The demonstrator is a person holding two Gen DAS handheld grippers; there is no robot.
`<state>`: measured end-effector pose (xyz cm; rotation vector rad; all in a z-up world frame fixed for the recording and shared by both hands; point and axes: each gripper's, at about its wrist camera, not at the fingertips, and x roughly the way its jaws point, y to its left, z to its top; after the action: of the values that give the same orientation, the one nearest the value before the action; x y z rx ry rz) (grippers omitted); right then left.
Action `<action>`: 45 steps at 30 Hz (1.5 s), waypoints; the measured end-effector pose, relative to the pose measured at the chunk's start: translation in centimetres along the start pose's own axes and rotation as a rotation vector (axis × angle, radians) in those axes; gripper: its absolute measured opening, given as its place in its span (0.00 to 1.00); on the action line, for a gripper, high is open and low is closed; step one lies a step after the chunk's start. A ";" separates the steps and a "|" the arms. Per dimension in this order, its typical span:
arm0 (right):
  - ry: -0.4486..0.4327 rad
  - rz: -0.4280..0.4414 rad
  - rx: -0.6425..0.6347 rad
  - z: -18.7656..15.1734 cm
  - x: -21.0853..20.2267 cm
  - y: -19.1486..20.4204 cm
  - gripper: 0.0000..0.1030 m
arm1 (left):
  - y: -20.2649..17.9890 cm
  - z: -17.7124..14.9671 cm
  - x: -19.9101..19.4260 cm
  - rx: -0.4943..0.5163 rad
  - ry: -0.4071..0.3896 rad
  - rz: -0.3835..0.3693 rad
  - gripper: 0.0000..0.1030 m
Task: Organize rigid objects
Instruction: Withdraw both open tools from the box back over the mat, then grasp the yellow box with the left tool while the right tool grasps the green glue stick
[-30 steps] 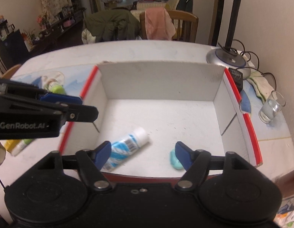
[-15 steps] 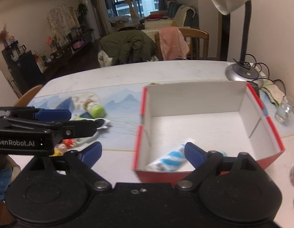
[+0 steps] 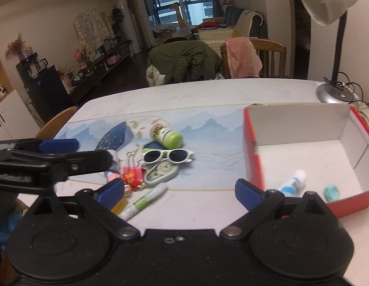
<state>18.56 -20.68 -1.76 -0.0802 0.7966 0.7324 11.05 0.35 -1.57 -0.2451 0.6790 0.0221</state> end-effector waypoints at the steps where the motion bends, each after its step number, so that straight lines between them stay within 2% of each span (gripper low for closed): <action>1: 0.003 -0.001 -0.001 0.0 0.3 0.5 0.97 | 0.7 -0.2 -0.2 -0.005 -0.004 0.002 1.00; 5: 0.017 -0.010 0.002 -0.2 1.7 2.2 0.96 | 3.6 -1.3 -0.5 -0.024 -0.022 0.040 1.00; 10: 0.042 -0.030 0.007 -0.6 3.9 3.8 0.96 | 7.3 -2.9 0.2 -0.035 -0.006 0.107 1.00; 17: 0.099 -0.094 0.035 -0.8 8.0 5.4 0.94 | 10.1 -5.8 2.0 -0.036 0.042 0.139 1.00; 24: 0.205 -0.165 0.049 -2.0 12.5 6.5 0.89 | 10.3 -8.3 5.0 -0.004 0.120 0.150 1.00; 32: 0.289 -0.254 0.045 -2.9 16.5 7.3 0.86 | 9.3 -9.4 7.3 0.029 0.160 0.140 1.00; 36: 0.315 -0.267 0.057 -3.2 17.5 7.2 0.83 | 9.1 -9.9 8.1 0.036 0.169 0.144 1.00; 40: 0.341 -0.266 0.040 -3.5 18.3 7.7 0.75 | 8.9 -10.3 8.6 0.052 0.178 0.157 1.00; 45: 0.341 -0.276 -0.004 -3.7 18.4 8.5 0.71 | 9.1 -10.5 8.9 0.050 0.189 0.151 0.98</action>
<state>19.61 -5.00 -15.14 -0.3187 1.0836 0.4625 10.61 6.19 -16.97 -0.1486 0.8839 0.1281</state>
